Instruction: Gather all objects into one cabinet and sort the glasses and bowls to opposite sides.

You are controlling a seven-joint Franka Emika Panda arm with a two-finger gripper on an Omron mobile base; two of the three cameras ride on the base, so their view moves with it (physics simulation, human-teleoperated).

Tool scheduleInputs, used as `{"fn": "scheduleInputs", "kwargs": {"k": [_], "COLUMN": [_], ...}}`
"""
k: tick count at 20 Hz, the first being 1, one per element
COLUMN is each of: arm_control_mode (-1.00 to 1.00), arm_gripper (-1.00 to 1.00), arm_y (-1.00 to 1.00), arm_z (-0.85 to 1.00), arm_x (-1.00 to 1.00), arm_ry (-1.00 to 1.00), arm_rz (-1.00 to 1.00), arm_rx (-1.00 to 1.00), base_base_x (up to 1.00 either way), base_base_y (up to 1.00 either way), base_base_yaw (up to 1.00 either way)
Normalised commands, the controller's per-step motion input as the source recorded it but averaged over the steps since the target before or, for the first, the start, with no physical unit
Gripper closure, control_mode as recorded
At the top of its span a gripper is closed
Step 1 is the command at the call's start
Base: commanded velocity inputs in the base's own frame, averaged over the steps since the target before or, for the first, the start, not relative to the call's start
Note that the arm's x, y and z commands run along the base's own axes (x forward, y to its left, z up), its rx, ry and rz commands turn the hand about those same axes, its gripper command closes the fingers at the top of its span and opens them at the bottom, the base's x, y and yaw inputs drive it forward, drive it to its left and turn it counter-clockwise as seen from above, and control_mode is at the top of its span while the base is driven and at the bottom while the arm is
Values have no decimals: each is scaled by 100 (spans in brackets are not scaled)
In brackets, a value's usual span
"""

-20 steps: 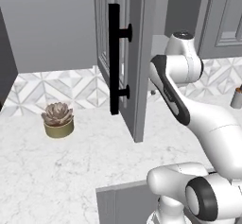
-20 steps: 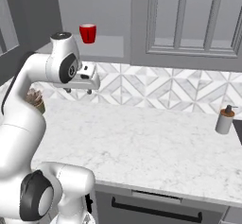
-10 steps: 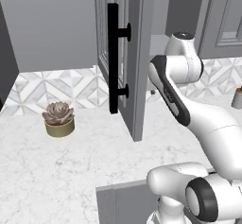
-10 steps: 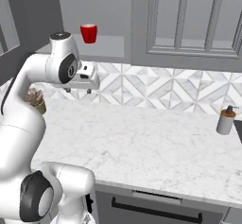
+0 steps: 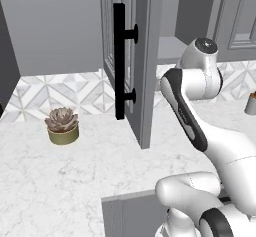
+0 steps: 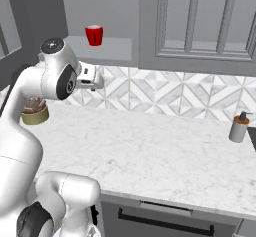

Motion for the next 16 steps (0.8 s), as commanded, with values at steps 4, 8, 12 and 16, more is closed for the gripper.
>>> {"fn": "scheduleInputs", "kwargs": {"k": [4,8,12,16], "arm_control_mode": [-100,-100,-100,-100], "arm_gripper": [-100,-100,-100,-100], "arm_y": [0,0,0,-1], "arm_z": [32,52,65,55], "arm_x": [-2,0,15,28], "arm_ry": [-21,-6,0,0], "arm_rz": [0,2,3,1], "arm_rx": [0,0,0,0], "base_base_x": [0,0,0,0], "base_base_y": [0,0,0,0], "base_base_yaw": [0,0,0,0]}}
